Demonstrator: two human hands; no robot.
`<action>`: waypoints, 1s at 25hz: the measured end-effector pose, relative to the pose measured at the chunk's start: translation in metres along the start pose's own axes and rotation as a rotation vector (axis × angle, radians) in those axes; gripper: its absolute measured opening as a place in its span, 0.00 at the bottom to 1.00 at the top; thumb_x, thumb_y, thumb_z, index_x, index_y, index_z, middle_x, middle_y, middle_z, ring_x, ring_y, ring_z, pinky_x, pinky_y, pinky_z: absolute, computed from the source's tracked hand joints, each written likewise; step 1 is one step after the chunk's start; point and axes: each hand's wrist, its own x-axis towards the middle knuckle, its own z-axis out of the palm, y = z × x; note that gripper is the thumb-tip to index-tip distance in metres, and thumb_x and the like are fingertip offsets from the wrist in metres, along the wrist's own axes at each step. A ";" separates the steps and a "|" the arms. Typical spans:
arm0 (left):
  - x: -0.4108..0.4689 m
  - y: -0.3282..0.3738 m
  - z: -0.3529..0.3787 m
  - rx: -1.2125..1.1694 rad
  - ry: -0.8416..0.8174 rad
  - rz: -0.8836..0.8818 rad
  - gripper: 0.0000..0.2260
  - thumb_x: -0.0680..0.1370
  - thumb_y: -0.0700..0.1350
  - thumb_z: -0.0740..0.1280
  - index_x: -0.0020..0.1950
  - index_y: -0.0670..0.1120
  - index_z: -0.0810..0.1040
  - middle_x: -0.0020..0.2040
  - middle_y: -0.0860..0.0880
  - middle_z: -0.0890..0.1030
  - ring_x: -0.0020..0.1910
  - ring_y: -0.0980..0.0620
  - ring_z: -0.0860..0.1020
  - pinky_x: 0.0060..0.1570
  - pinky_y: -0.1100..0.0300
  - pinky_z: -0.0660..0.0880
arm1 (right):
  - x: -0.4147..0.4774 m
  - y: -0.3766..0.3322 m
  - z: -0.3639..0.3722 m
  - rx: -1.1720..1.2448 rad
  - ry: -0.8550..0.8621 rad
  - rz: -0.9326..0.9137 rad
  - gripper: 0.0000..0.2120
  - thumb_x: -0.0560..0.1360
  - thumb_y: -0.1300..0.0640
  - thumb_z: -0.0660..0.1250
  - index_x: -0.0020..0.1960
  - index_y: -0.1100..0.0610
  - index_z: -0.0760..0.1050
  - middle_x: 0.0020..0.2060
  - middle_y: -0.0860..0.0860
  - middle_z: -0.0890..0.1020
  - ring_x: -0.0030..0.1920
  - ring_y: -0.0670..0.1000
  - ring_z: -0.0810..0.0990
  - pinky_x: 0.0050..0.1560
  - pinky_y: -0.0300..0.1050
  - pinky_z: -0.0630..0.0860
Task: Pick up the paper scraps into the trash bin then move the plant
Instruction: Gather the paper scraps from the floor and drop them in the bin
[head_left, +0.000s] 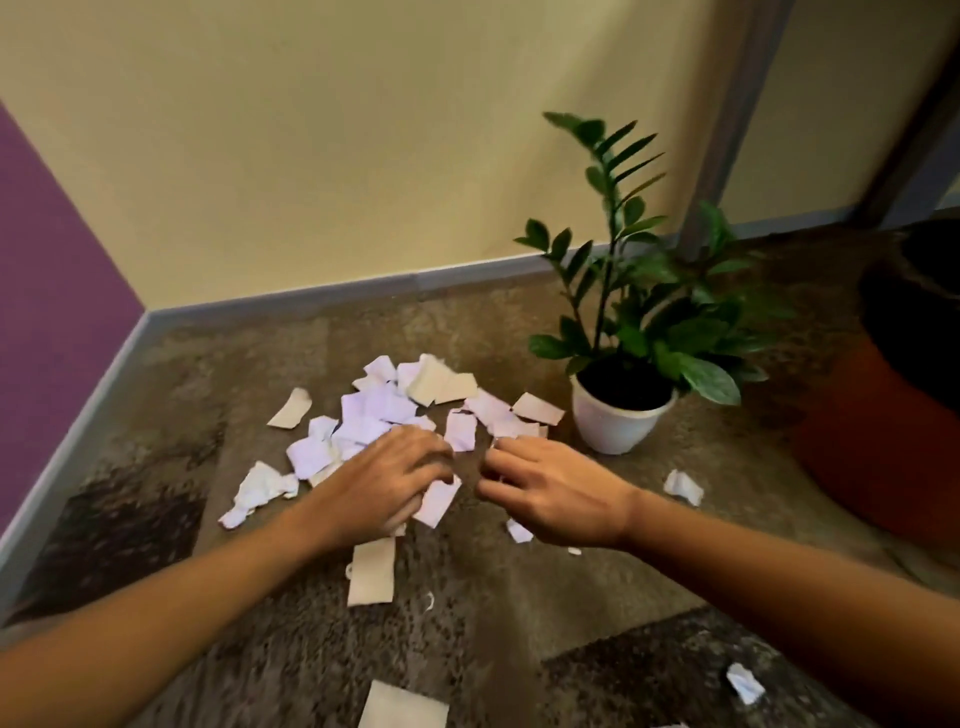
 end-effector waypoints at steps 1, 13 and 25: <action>-0.013 -0.011 0.007 0.013 -0.011 -0.096 0.12 0.75 0.43 0.62 0.57 0.46 0.78 0.60 0.45 0.77 0.61 0.46 0.74 0.63 0.52 0.67 | 0.003 -0.003 0.020 0.019 -0.046 0.049 0.10 0.75 0.62 0.59 0.52 0.60 0.76 0.46 0.57 0.77 0.44 0.56 0.74 0.41 0.50 0.73; -0.077 -0.100 0.105 -0.215 -0.071 -1.275 0.37 0.69 0.65 0.68 0.74 0.62 0.56 0.77 0.48 0.54 0.74 0.39 0.56 0.68 0.31 0.50 | -0.012 0.074 0.166 0.282 -0.154 1.177 0.35 0.69 0.33 0.65 0.72 0.38 0.57 0.76 0.55 0.56 0.75 0.60 0.56 0.73 0.59 0.58; -0.088 -0.101 0.118 -0.072 0.032 -1.087 0.23 0.75 0.61 0.53 0.67 0.55 0.69 0.68 0.55 0.71 0.69 0.51 0.68 0.68 0.33 0.56 | 0.162 0.127 0.219 0.479 -0.368 0.767 0.53 0.57 0.29 0.72 0.73 0.30 0.45 0.77 0.51 0.37 0.75 0.69 0.49 0.66 0.76 0.49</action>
